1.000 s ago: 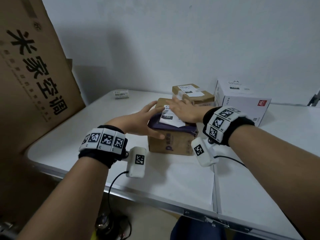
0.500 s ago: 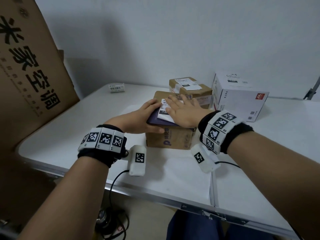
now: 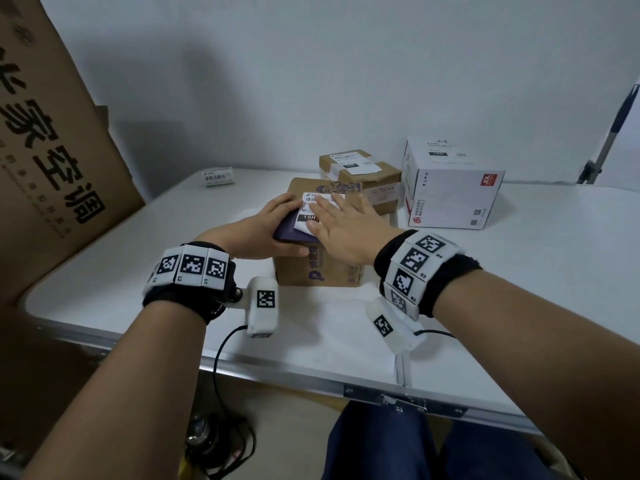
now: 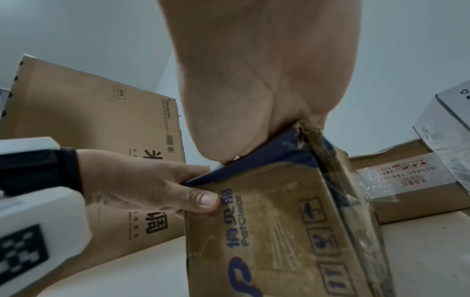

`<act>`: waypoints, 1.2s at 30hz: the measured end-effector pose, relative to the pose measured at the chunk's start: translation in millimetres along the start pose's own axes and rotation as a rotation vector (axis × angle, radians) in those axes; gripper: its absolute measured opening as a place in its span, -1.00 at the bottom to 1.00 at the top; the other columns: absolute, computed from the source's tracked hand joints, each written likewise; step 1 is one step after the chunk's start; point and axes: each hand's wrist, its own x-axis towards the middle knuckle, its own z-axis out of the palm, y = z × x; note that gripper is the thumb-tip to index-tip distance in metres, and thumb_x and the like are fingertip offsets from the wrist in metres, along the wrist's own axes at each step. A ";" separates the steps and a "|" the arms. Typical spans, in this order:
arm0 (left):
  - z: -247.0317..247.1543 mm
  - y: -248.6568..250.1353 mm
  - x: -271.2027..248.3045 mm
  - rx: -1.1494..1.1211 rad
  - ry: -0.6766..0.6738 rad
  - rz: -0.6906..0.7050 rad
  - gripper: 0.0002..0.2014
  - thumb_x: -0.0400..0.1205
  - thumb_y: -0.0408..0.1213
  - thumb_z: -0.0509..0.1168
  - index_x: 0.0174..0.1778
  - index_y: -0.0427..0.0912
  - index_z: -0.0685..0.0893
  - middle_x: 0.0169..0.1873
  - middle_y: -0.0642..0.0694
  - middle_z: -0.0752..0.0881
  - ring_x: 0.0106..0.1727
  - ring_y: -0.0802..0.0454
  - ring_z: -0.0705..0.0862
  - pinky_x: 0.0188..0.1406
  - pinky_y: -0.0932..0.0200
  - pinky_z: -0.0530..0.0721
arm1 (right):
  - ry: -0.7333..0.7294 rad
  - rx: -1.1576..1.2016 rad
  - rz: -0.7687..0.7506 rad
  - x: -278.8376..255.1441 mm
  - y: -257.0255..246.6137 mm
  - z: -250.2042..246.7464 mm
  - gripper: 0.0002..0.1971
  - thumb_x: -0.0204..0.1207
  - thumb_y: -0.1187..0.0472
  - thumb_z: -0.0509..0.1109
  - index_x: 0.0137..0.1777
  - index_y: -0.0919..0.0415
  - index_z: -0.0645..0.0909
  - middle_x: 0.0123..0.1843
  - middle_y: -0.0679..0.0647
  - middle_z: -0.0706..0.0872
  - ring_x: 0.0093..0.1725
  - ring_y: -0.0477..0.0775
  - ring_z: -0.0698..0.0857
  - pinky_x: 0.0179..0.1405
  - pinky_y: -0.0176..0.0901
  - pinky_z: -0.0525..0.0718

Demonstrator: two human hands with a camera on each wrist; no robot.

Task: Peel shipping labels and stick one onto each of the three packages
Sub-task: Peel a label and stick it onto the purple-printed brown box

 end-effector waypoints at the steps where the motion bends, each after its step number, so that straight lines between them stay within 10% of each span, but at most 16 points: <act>1: 0.2 0.1 0.2 -0.004 0.004 0.000 -0.05 0.46 0.03 0.48 0.68 0.02 0.08 0.66 0.17 -0.03 0.63 0.17 0.14 0.47 0.35 0.11 | 0.010 0.005 0.002 -1.7 -0.4 0.0 -0.43 0.73 -0.07 -0.27 0.71 0.09 -0.13 0.74 0.01 -0.13 0.72 0.05 -0.15 0.62 0.36 -0.17; 14: 7.5 4.8 4.8 -0.043 0.095 -0.055 -0.07 0.46 0.03 0.49 0.67 -0.08 0.13 0.66 0.09 0.04 0.62 0.12 0.18 0.50 0.31 0.11 | -0.023 0.085 -0.108 -32.1 1.5 -1.8 -0.41 0.74 -0.09 -0.27 0.70 0.15 -0.17 0.74 0.04 -0.15 0.71 -0.01 -0.15 0.68 0.14 -0.22; 26: 1.0 11.0 9.5 -0.033 0.006 -0.086 0.03 0.41 0.11 0.51 0.69 -0.02 0.05 0.60 0.16 0.03 0.56 0.10 0.27 0.51 0.27 0.22 | 0.043 0.253 -0.024 27.5 23.1 -25.5 -0.54 0.78 0.12 -0.20 0.59 0.18 0.24 0.64 0.16 0.28 0.64 0.14 0.21 0.59 0.25 0.15; 36: 11.7 -6.4 9.4 -0.056 0.125 0.013 0.06 0.38 0.06 0.55 0.68 -0.09 0.06 0.59 0.07 0.10 0.54 0.15 0.28 0.49 0.30 0.25 | -0.097 0.124 0.009 44.9 14.7 -12.5 -0.44 0.74 -0.01 -0.30 0.70 0.13 -0.11 0.74 0.04 -0.14 0.71 0.00 -0.13 0.66 0.24 -0.16</act>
